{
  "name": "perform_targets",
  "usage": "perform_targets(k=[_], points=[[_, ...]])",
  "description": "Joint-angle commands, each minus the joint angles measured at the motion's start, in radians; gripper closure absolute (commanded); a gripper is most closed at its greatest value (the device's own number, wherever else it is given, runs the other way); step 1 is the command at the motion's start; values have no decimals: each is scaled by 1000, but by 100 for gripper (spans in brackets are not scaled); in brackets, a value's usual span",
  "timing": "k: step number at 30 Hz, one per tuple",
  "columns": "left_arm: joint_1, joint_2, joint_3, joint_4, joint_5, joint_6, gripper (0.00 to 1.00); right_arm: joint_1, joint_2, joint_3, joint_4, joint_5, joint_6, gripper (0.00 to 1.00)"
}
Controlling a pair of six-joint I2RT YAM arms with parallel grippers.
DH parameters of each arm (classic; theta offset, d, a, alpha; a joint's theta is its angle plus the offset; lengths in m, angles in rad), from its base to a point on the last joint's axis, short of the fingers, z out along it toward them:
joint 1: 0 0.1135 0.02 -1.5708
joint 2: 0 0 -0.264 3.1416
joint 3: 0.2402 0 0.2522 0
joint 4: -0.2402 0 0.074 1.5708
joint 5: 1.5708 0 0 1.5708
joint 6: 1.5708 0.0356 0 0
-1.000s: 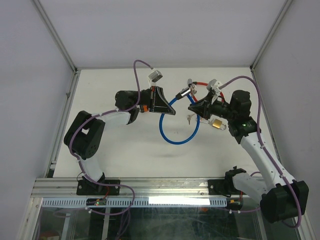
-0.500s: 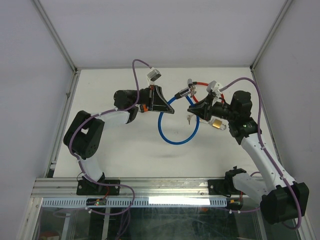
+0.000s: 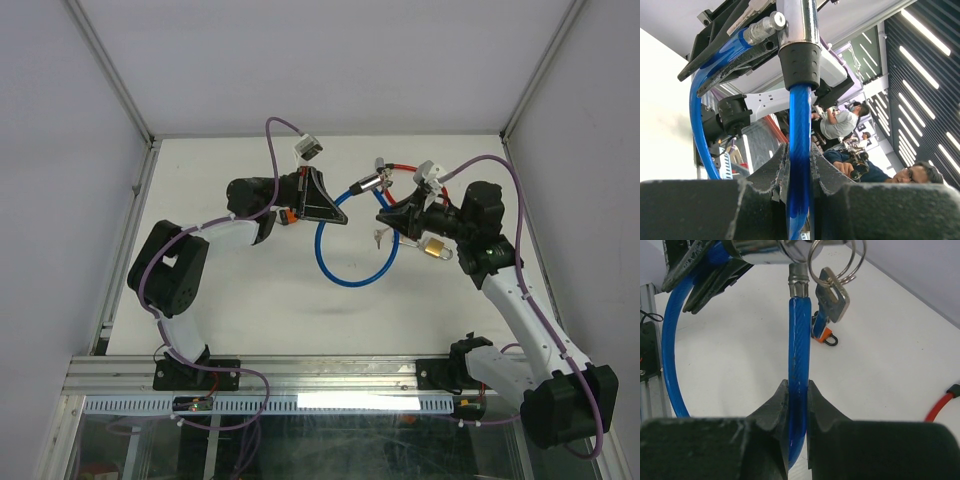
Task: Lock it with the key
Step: Lock the lock.
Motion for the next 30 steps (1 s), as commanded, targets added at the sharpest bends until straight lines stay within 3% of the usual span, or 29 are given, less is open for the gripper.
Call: perform_targets(k=[1,11,30], points=[[17,-13,42,278,-28,-48,100,20,-16,17,38,-35,-48,100],[17,-65,42,278,-51,-51,100,43,-4,6,50,-8,-68,100],[31,-116,15,279,-79,-50,100,54,22,-94,315,77,15,100]])
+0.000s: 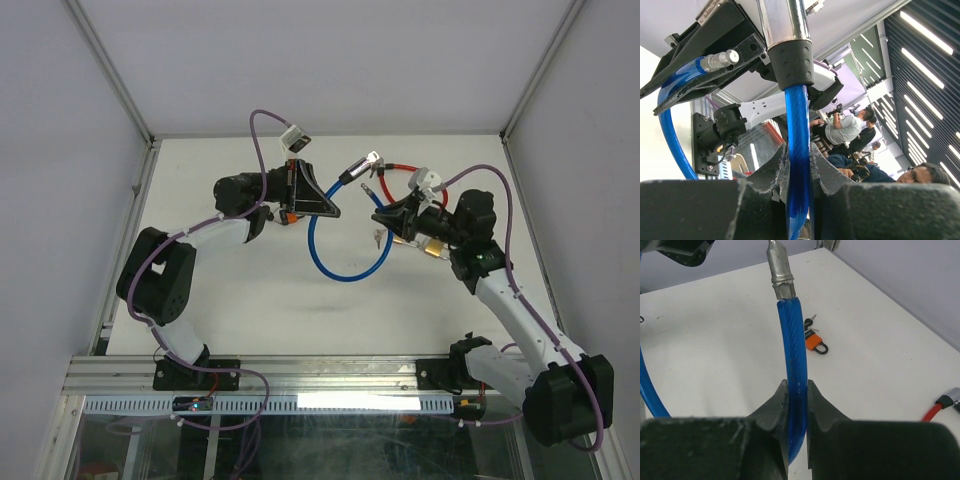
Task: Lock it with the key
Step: Lock the lock.
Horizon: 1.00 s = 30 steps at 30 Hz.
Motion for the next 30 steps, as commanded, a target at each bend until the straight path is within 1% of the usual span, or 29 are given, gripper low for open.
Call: perform_targets(k=[1,13,16,20,26,30], points=[[-4,-40,13,277,-66,-20,100,27,14,-5,170,31,35,100],[-24,-32,14,277,-72,-21,100,67,60,-133,589,108,130,100],[-28,-31,15,277,-72,-22,100,72,81,-123,600,130,138,100],[-30,-29,14,277,-72,-22,100,98,102,-137,670,133,151,100],[-35,-24,14,276,-72,-25,100,109,138,-115,691,154,172,100],[-38,-25,10,276,-70,-25,100,109,125,-125,714,169,187,100]])
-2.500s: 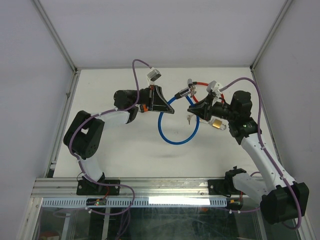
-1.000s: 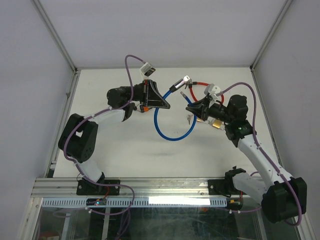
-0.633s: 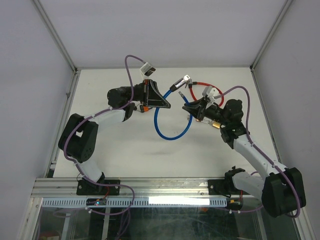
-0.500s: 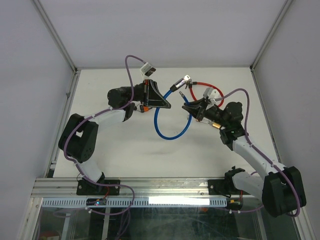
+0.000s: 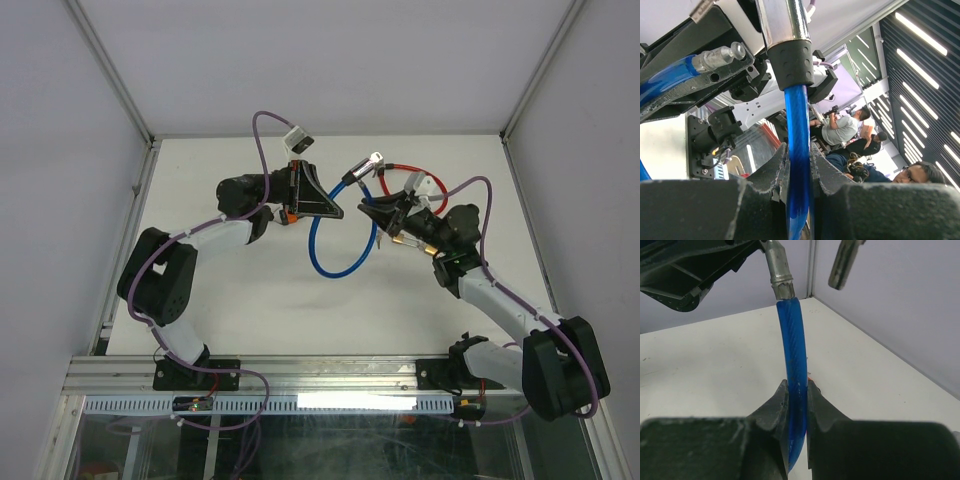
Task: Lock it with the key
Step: Lock the lock.
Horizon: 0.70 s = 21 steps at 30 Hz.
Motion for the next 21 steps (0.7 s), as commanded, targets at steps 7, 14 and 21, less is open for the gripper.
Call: perform_targets(k=[7,14,21], points=[[-12,-23,10,277,-47,-22,100,8,-26,19,140,34,16,100],[-11,-10,13,277,-47,-25,100,8,-40,20,159,32,16,100],[-13,-4,13,276,-47,-27,100,8,-36,14,209,26,30,100]])
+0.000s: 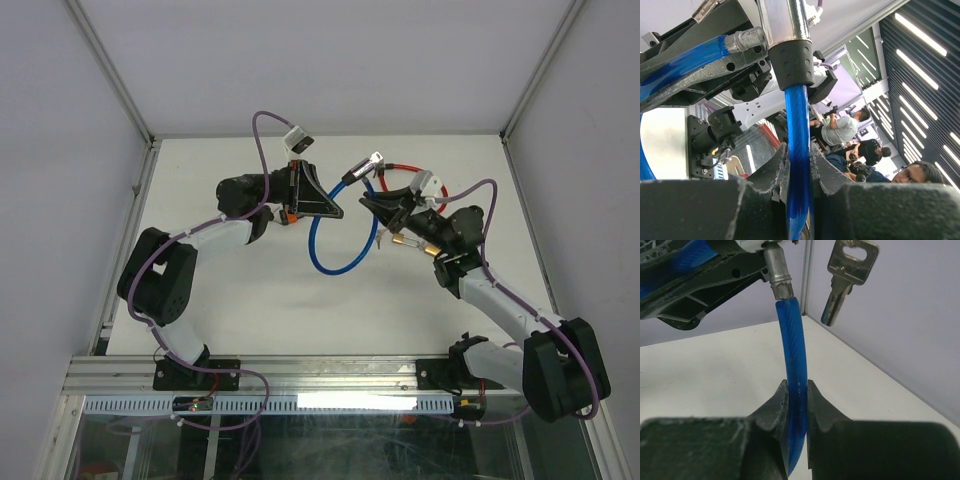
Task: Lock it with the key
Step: Lock the lock.
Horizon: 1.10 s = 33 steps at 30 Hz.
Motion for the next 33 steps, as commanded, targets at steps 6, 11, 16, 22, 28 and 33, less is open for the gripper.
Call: perform_targets(k=[6,11,16,22,28,33], points=[[-16,5,11,277,-46,-25,100,6,-17,6,202,-25,24,100],[-28,32,12,276,-41,-35,100,7,-4,30,192,-86,-4,100],[-28,51,22,276,-18,-55,100,5,-51,59,36,-118,-137,100],[-14,75,22,231,-1,-50,100,-9,-96,116,-191,-188,-256,100],[1,49,3,35,25,89,100,-76,-115,149,-192,-310,-103,100],[1,-17,4,-299,44,327,100,-74,-121,158,-232,-390,-64,100]])
